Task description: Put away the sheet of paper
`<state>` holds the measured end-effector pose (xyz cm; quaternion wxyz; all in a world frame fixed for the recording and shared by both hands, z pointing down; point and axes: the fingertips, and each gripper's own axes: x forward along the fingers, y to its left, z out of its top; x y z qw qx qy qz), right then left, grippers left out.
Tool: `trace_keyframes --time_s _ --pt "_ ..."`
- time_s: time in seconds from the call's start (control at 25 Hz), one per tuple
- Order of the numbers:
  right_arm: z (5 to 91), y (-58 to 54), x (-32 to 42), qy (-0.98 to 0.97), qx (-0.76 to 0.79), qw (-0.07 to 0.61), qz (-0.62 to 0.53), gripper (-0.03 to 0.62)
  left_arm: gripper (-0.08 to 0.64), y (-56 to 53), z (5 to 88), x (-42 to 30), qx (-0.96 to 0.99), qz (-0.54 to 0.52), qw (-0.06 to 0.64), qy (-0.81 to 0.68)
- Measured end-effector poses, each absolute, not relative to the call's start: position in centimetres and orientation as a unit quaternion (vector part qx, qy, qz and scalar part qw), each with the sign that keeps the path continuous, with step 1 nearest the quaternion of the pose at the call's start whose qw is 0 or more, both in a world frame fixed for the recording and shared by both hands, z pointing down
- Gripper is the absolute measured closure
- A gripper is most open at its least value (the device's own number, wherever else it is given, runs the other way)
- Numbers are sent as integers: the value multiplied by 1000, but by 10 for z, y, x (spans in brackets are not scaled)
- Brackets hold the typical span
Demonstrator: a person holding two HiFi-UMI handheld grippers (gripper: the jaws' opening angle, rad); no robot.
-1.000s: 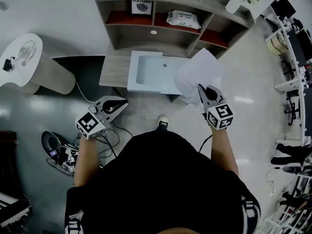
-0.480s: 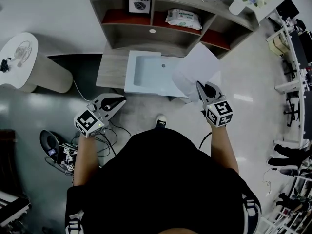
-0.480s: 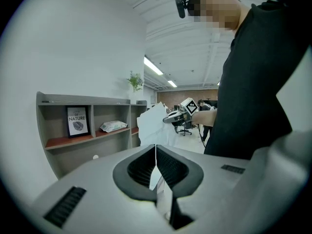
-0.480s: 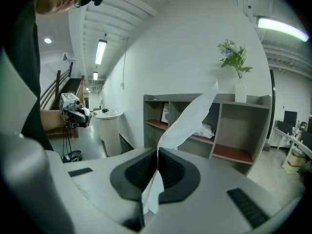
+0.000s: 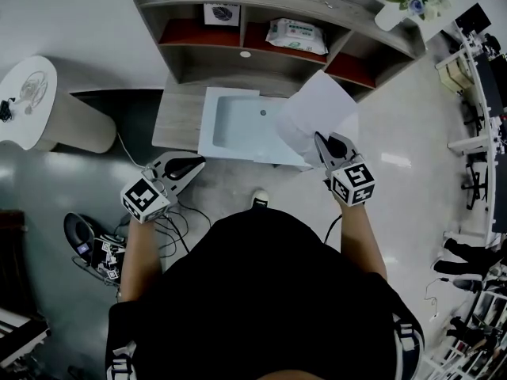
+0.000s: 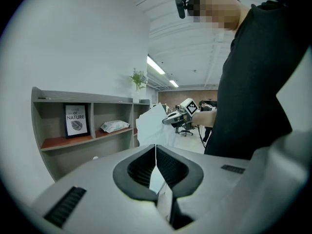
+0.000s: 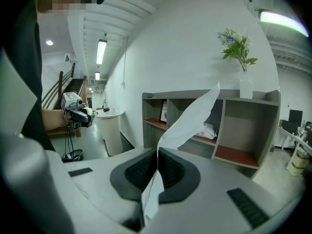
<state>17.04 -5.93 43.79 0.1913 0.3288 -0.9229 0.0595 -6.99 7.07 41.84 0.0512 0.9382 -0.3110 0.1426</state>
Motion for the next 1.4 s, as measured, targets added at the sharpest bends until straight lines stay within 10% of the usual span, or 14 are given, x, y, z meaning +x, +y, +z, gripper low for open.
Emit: trace_keyframes --time_s 1.4 --pt "464 -159 189 -945 250 196 74 577 537 -33 421 -39 905 149 71 -391"
